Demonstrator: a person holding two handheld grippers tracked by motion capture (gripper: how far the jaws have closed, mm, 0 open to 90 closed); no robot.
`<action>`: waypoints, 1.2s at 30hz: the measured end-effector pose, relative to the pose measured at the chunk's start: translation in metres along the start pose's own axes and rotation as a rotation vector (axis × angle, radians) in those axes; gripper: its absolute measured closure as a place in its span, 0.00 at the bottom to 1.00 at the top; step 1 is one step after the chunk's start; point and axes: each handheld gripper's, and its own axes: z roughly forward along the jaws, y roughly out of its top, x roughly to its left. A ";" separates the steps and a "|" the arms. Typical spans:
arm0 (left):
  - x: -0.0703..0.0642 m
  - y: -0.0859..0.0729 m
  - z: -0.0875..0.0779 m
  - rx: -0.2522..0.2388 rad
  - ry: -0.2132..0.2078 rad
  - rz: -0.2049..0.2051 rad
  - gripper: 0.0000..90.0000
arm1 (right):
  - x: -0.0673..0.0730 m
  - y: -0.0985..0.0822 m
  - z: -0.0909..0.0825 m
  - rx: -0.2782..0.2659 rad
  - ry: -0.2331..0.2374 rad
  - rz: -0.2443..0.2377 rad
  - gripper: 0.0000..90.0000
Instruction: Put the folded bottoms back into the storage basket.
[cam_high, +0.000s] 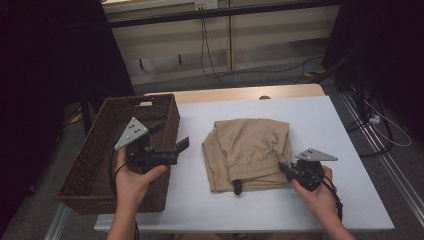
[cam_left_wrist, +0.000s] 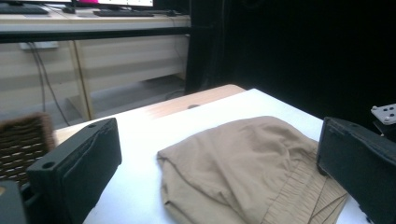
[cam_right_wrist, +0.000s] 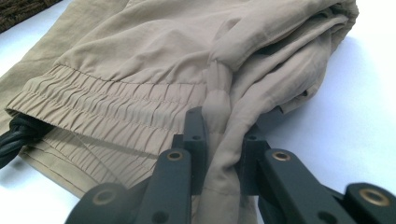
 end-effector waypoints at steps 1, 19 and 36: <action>-0.002 -0.001 0.005 0.008 -0.005 -0.003 0.00 | 0.000 0.000 0.000 -0.002 0.006 0.008 0.87; -0.005 -0.019 0.068 0.109 0.018 -0.029 0.01 | -0.002 -0.004 -0.004 -0.016 0.003 0.017 0.87; 0.002 -0.042 0.109 0.179 0.042 -0.044 0.02 | -0.001 -0.005 -0.003 -0.014 -0.004 0.005 0.87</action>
